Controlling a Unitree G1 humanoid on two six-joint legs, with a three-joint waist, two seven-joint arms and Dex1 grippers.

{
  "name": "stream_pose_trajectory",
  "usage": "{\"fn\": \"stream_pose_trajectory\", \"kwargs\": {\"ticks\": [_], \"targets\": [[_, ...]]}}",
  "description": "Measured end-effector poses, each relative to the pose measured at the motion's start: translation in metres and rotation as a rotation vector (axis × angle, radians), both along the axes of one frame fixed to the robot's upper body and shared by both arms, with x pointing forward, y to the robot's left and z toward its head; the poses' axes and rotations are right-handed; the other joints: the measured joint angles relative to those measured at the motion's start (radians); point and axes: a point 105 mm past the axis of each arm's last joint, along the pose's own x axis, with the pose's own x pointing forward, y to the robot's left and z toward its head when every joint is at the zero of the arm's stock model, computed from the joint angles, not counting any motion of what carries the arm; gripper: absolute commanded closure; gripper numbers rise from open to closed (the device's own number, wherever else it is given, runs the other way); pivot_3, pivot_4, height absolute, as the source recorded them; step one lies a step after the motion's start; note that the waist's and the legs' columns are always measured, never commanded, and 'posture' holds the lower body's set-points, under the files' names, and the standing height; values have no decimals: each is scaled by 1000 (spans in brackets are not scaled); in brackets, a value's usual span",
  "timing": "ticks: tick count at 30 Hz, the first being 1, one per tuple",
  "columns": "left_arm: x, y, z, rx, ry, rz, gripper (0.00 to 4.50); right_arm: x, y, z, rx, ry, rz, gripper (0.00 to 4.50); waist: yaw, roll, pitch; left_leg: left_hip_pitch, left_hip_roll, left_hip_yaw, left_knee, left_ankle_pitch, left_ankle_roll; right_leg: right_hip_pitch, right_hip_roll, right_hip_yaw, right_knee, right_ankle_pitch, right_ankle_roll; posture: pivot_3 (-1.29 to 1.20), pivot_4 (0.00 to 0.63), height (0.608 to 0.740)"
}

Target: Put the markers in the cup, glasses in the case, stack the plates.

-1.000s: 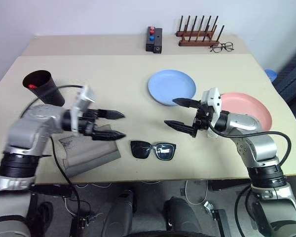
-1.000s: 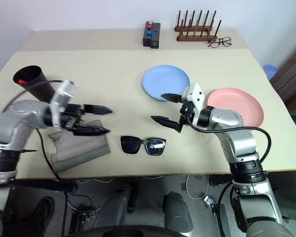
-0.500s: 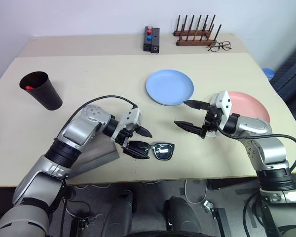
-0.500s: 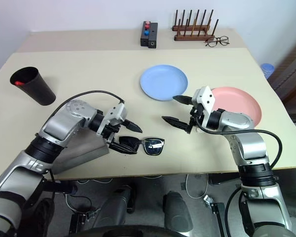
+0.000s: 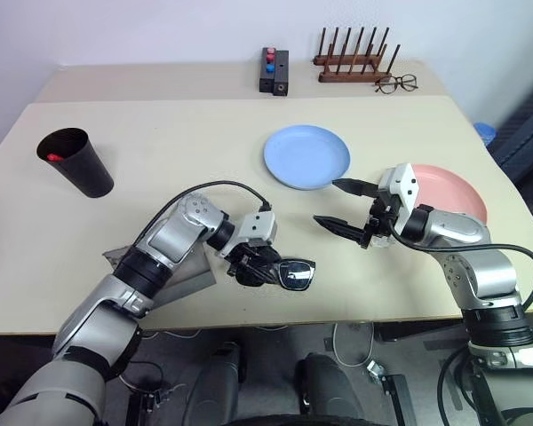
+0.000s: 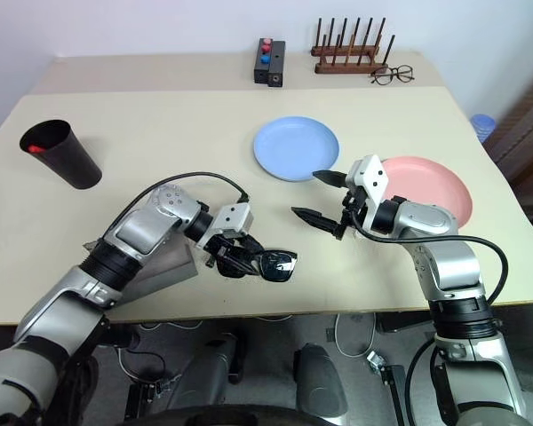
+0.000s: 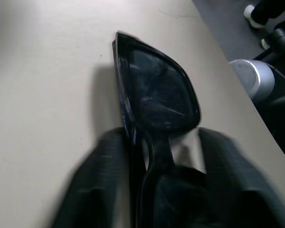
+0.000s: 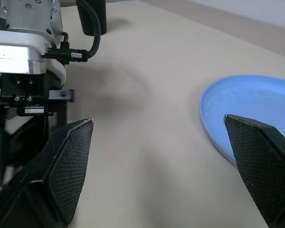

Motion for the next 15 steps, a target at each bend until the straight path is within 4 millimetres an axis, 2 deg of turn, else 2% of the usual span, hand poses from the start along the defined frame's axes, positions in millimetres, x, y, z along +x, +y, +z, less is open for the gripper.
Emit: {"fn": "stream_pose_trajectory", "kwargs": {"ticks": [8,11,12,15], "targets": [[0,4,4,14,73,33,3242,0,2,-1,-3,0,4,0,-3,0,0,1,0,0,0,0,0,1,0,0,0,0,0,0,150,735],[0,6,4,21,87,38,4022,0,2,-2,-5,-3,2,0,-3,0,0,1,0,0,0,0,0,1,0,0,0,0,0,0,150,735],[-1,7,7,14,98,34,4443,0,2,-2,-6,-4,2,0,-3,0,0,1,0,0,0,0,0,1,0,0,0,0,0,0,150,735],[-5,6,10,14,124,29,4483,1,2,-2,-9,-8,-2,0,0,1,0,1,0,-1,1,0,0,2,0,-1,0,0,0,0,150,735]]}}
